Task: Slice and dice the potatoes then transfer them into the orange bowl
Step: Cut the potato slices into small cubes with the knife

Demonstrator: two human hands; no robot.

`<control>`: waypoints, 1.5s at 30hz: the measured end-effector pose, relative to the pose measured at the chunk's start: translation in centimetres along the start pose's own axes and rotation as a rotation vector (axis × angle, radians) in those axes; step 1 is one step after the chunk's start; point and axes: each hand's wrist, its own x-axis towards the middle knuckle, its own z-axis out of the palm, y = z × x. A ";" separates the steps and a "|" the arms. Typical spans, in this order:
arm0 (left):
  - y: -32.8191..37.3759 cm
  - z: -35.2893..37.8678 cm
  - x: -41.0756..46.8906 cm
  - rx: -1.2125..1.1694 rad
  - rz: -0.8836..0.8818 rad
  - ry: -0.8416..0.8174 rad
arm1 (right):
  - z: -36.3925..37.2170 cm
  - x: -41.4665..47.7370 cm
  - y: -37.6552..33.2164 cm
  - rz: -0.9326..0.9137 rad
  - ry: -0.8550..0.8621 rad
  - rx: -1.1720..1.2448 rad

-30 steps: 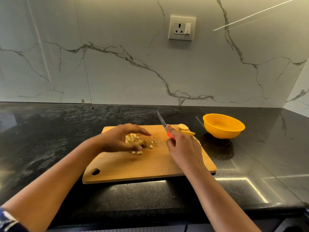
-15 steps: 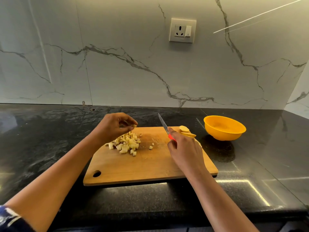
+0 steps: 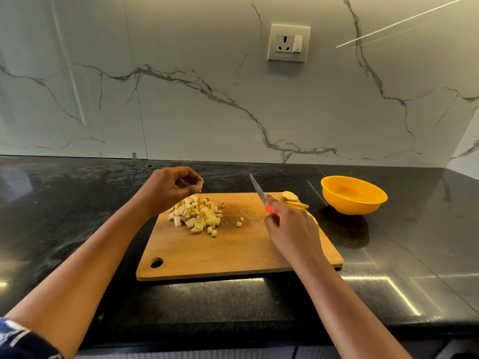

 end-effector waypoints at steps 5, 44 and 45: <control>-0.5 0.0 0.0 0.096 -0.021 -0.044 | -0.1 0.0 0.0 -0.002 0.000 -0.010; 3.5 3.9 0.5 0.084 0.213 -0.087 | -0.7 0.0 0.5 0.062 0.000 0.038; 4.4 4.9 0.6 0.235 0.275 -0.207 | -0.7 0.1 0.6 0.074 0.007 0.046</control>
